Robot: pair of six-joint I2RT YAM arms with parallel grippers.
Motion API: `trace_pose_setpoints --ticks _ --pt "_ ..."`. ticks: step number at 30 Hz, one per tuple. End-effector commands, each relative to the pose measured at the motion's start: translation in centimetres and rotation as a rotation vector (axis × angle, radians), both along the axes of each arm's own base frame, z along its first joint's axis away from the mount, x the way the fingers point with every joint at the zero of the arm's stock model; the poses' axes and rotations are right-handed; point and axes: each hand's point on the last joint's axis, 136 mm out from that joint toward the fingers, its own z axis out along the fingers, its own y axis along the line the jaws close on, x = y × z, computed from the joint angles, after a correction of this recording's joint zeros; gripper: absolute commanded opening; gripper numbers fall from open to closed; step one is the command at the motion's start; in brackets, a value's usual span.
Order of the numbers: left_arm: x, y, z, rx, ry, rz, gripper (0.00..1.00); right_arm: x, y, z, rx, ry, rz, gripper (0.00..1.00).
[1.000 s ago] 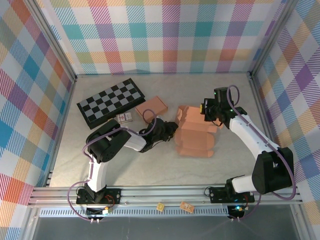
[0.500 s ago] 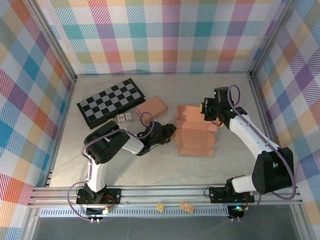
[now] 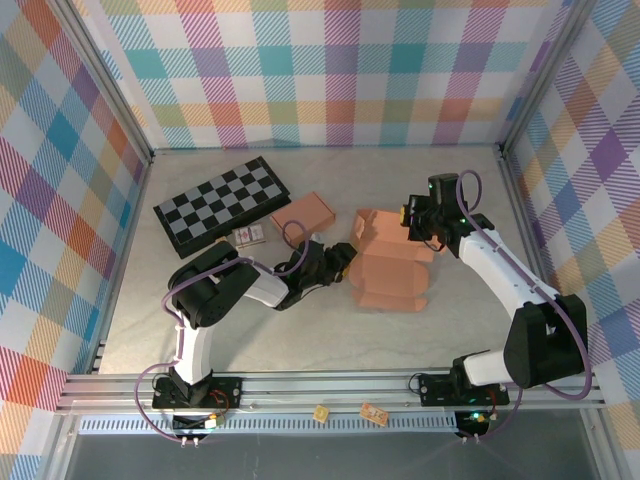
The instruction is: Fold the paper box
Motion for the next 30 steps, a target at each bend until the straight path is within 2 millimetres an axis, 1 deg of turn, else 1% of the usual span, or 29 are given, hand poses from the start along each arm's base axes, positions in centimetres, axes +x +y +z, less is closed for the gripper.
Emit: trace_pose_setpoints --ticks 1,3,5,8,12,19,24,25,27,30 --pt "0.2 -1.4 1.9 -0.044 -0.068 -0.046 0.47 0.2 0.1 -0.2 0.026 0.003 -0.008 0.0" --pt "0.2 -1.5 1.7 -0.042 -0.061 -0.054 0.46 0.3 0.2 -0.4 0.027 0.007 -0.004 0.0" --pt "0.1 -1.6 1.9 -0.043 -0.061 -0.058 0.46 0.3 0.2 -0.4 0.025 0.004 0.001 0.0" --pt "0.0 -0.7 1.7 -0.016 -0.041 -0.041 0.47 0.3 0.2 -0.6 0.014 -0.005 0.015 0.0" --pt "-1.1 1.9 0.3 0.099 0.053 -0.032 0.49 1.1 1.1 -0.8 0.011 -0.063 0.081 0.0" --pt "-4.4 6.2 -1.3 0.291 0.192 -0.095 0.5 2.7 3.4 -0.3 -0.011 -0.182 0.196 0.0" --pt "-6.7 9.4 -2.4 0.461 0.293 -0.108 0.5 3.2 5.1 -0.9 -0.003 -0.214 0.26 0.0" --pt "-6.8 10.1 -2.2 0.488 0.286 -0.106 0.5 3.1 5.6 -1.1 0.0 -0.216 0.276 0.0" --pt "-6.5 11.2 -1.1 0.523 0.255 -0.081 0.5 3.1 6.3 -1.6 0.004 -0.22 0.299 0.0" --pt "-5.3 12.8 0.6 0.53 0.213 -0.044 0.48 2.9 7.2 -1.8 -0.005 -0.255 0.349 0.0"
